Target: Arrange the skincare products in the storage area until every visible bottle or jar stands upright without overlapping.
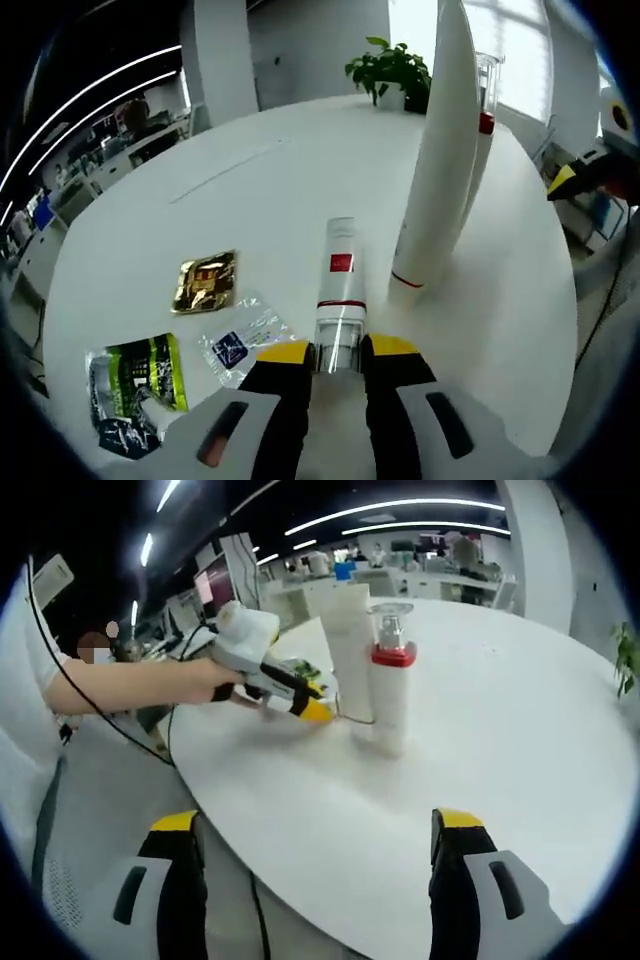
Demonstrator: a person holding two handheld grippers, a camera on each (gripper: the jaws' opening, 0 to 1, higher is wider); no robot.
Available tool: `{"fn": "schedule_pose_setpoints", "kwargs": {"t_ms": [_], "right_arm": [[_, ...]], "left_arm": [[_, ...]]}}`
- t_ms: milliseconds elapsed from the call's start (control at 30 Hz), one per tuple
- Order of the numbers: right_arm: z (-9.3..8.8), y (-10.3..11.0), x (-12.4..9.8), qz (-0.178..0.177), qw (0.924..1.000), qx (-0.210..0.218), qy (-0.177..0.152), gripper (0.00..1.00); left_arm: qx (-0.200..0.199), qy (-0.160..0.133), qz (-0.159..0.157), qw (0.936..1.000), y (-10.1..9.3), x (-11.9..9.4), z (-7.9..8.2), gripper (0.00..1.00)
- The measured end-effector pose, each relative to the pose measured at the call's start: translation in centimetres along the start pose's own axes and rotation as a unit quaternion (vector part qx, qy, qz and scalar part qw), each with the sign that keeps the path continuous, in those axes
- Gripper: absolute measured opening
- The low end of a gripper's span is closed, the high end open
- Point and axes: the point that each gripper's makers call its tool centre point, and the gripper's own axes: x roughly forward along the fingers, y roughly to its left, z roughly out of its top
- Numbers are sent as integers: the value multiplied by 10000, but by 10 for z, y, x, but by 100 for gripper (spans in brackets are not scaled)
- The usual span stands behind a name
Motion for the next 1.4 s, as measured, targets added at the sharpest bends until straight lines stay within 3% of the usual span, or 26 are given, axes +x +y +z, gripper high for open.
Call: {"fn": "schedule_pose_setpoints", "kwargs": {"t_ms": [267,467,767,1133,1400], "right_arm": [[7,7,0,115,9998,-33,-145,89],[13,23,1,337,9987,-360,-155,88],[28,34,3,551,9960,-624,-329,85],[58,48,6,868,9877,-1218,-459,77],[83,62,22,1141,9760,-1794,-470,76]], "left_arm": [[23,64,133,9999,3,-34,-3,24],[176,118,123,9997,5,-63,-9,24],[365,179,32,9992,-9,-97,-17,24],[579,287,-284,9975,-30,-123,-31,24],[1023,348,-778,9911,-55,-148,-23,24]]}}
